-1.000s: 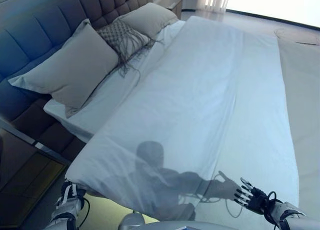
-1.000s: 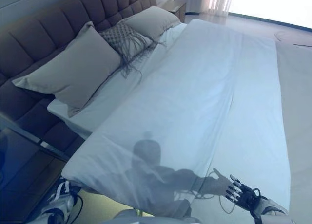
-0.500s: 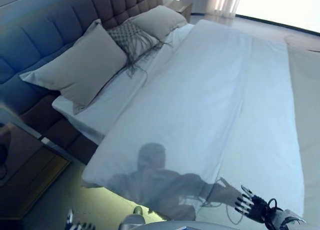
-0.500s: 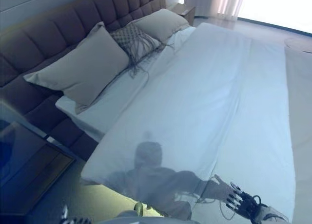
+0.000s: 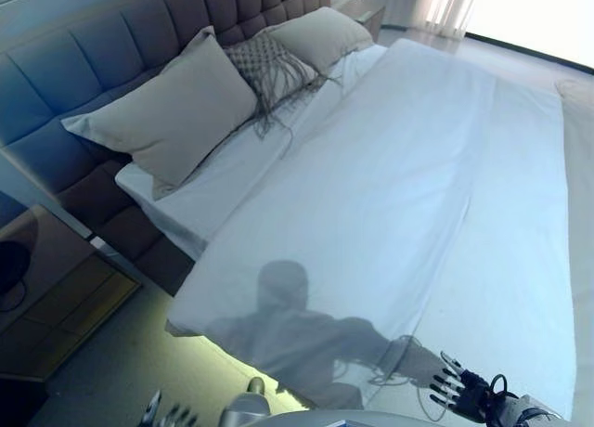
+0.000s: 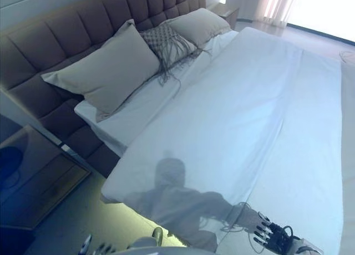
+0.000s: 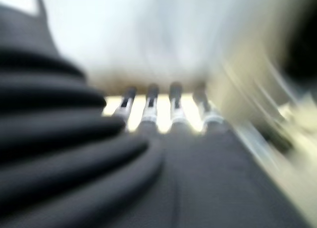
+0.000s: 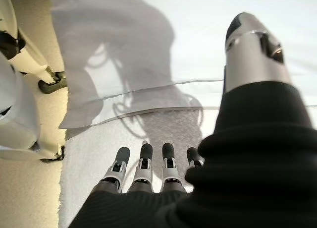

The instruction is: Make the bed neatly

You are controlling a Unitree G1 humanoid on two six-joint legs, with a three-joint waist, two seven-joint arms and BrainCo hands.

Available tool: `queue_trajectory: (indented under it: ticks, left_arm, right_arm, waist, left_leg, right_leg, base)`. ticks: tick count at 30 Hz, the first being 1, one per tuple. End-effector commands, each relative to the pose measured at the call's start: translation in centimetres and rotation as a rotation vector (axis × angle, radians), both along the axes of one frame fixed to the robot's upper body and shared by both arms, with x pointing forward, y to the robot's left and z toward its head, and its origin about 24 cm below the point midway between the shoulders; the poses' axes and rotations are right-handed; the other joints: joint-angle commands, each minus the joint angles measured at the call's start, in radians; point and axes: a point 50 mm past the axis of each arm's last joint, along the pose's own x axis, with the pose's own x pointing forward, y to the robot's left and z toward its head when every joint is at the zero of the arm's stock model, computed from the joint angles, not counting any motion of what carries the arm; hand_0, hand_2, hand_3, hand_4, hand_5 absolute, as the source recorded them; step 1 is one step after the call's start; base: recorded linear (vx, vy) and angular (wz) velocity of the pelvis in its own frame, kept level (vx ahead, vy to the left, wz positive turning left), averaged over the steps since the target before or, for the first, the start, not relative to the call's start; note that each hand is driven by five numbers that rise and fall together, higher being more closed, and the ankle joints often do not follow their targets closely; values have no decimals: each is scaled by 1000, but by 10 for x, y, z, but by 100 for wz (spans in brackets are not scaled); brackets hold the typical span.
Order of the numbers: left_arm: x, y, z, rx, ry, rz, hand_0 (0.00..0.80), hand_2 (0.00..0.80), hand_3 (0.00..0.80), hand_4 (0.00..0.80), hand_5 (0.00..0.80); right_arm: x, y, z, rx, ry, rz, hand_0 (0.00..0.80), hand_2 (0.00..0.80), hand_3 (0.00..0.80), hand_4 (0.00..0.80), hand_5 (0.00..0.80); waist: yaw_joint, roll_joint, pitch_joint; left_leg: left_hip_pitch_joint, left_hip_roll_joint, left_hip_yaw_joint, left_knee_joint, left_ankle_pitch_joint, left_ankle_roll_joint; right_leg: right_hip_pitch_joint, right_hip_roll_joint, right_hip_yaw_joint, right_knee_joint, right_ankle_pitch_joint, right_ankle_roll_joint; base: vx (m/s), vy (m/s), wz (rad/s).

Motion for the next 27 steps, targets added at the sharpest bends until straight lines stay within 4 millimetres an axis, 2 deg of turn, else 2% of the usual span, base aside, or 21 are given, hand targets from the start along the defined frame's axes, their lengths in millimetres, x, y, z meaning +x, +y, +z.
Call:
queue_trajectory:
  ticks: [1,5,9,12,15,20,24,27]
  left_arm:
    - [56,-18,22,-49,-367,-45,0,0,0,0,0]
    - [94,-24,48,-73,-586,-81,0,0,0,0,0]
    - [129,-32,68,-106,-687,-74,0,0,0,0,0]
    - [158,-44,86,-121,-769,-108,0,0,0,0,0]
    - [192,-48,114,-116,-880,-81,0,0,0,0,0]
    - [233,-36,158,-62,-997,16,0,0,0,0,0]
    - [251,-18,187,8,-1034,136,0,0,0,0,0]
    - [260,-8,203,57,-1044,210,0,0,0,0,0]
  right_arm:
    - [20,2,4,-15,-39,36,0,0,0,0,0]
    - [17,1,4,-11,-23,58,0,0,0,0,0]
    - [14,4,2,-14,10,95,0,0,0,0,0]
    - [21,13,-1,-13,2,125,0,0,0,0,0]
    - [37,24,-1,-3,-46,159,0,0,0,0,0]
    - [70,38,9,31,-147,206,0,0,0,0,0]
    - [67,34,9,32,-152,186,0,0,0,0,0]
    - [63,30,10,35,-166,166,0,0,0,0,0]
  waist:
    - [19,25,32]
    - [3,22,36]
    - [-22,15,55]
    - [-43,5,97]
    - [-65,-11,167]
    - [-113,-67,271]
    - [-141,-120,306]
    - [-149,-146,318]
  left_leg:
    - [68,43,53,4,-87,-2]
    - [84,46,57,8,-94,1]
    - [81,53,73,60,-114,3]
    - [15,63,82,146,-130,6]
    - [-71,71,88,216,-133,9]
    - [-267,98,89,404,-158,17]
    - [-421,122,85,541,-205,31]
    - [-498,130,72,600,-228,42]
  right_leg:
    - [-67,-78,33,-37,131,67]
    - [-69,-81,48,-1,113,64]
    - [-85,-83,79,48,89,59]
    - [-147,-82,113,113,73,53]
    - [-220,-73,142,149,80,53]
    - [-404,-55,172,282,85,39]
    - [-560,-42,181,401,71,38]
    - [-640,-42,184,465,62,41]
  base:
    - [33,18,2]
    - [66,44,-1]
    - [48,46,-10]
    - [-131,19,-21]
    - [-302,-24,-17]
    - [-254,3,-11]
    - [-153,25,-15]
    - [-142,-4,-13]
